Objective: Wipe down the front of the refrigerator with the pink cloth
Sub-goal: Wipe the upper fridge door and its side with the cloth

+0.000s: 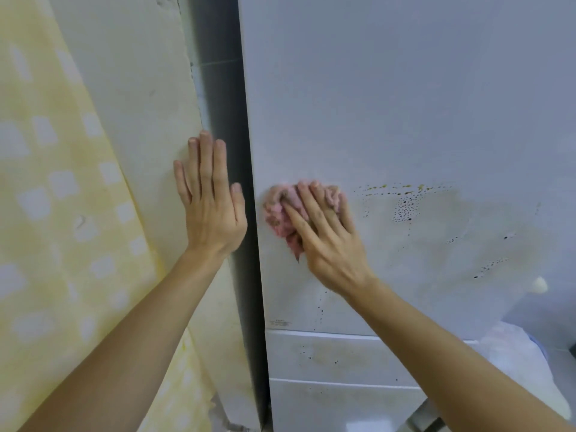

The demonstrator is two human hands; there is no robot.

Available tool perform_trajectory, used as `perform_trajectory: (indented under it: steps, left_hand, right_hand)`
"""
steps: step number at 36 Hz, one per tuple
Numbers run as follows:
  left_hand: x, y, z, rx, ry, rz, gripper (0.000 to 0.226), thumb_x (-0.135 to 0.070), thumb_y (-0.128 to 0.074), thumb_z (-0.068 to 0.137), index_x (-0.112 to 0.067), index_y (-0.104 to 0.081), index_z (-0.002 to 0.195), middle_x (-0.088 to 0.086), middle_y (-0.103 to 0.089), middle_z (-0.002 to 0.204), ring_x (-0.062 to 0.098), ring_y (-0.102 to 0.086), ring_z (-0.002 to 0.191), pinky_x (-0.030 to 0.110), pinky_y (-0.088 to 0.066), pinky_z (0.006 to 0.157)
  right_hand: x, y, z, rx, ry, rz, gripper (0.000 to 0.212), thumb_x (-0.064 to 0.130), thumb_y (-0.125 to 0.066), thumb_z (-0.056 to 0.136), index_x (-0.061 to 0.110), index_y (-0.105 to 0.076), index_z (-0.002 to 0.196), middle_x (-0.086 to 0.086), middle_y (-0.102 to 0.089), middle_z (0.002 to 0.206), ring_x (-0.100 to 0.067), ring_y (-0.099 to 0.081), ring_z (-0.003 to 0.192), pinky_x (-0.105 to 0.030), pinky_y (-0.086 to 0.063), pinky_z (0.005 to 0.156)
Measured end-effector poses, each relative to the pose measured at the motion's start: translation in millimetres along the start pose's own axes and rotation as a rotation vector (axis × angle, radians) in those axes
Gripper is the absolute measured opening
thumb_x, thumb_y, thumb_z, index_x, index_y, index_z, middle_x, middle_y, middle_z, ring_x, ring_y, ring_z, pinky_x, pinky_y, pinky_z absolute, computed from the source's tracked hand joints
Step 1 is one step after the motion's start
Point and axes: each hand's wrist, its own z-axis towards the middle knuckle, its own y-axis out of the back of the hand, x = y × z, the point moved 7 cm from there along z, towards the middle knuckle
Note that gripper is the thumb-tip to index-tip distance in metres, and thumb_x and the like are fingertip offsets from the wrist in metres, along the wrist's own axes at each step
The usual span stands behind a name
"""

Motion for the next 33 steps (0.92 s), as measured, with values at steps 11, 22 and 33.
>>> perform_trajectory:
  steps: [11, 22, 33]
  left_hand:
    - [-26, -2, 4, 0.017, -0.034, -0.134, 0.059, -0.004, -0.043, 0.103, 0.009, -0.027, 0.158, 0.031, -0.026, 0.166, 0.046, -0.021, 0.157, 0.058, -0.015, 0.13]
    - [-69, -11, -4, 0.037, -0.11, -0.113, 0.064, -0.02, -0.043, 0.106, -0.004, -0.019, 0.163, 0.021, -0.02, 0.169, 0.022, 0.001, 0.163, 0.052, -0.007, 0.132]
    - [-100, -25, 11, 0.032, -0.111, -0.154, 0.061, -0.014, -0.038, 0.106, -0.001, -0.019, 0.163, 0.027, -0.021, 0.169, 0.021, 0.007, 0.161, 0.051, 0.001, 0.131]
  right_hand:
    - [-1, -5, 1, -0.127, -0.168, 0.045, 0.065, 0.016, -0.058, 0.1, 0.016, -0.034, 0.16, -0.015, -0.021, 0.171, -0.029, -0.004, 0.162, -0.055, -0.004, 0.13]
    - [-22, 0, -50, 0.044, -0.03, -0.049, 0.083, 0.006, -0.059, 0.09, 0.016, -0.025, 0.164, -0.007, -0.003, 0.175, -0.024, 0.0, 0.163, -0.047, 0.002, 0.131]
    - [-68, 38, 16, -0.205, -0.314, -0.039, 0.054, 0.025, -0.046, 0.108, 0.01, -0.036, 0.159, -0.016, -0.017, 0.168, -0.036, -0.016, 0.159, -0.057, -0.006, 0.13]
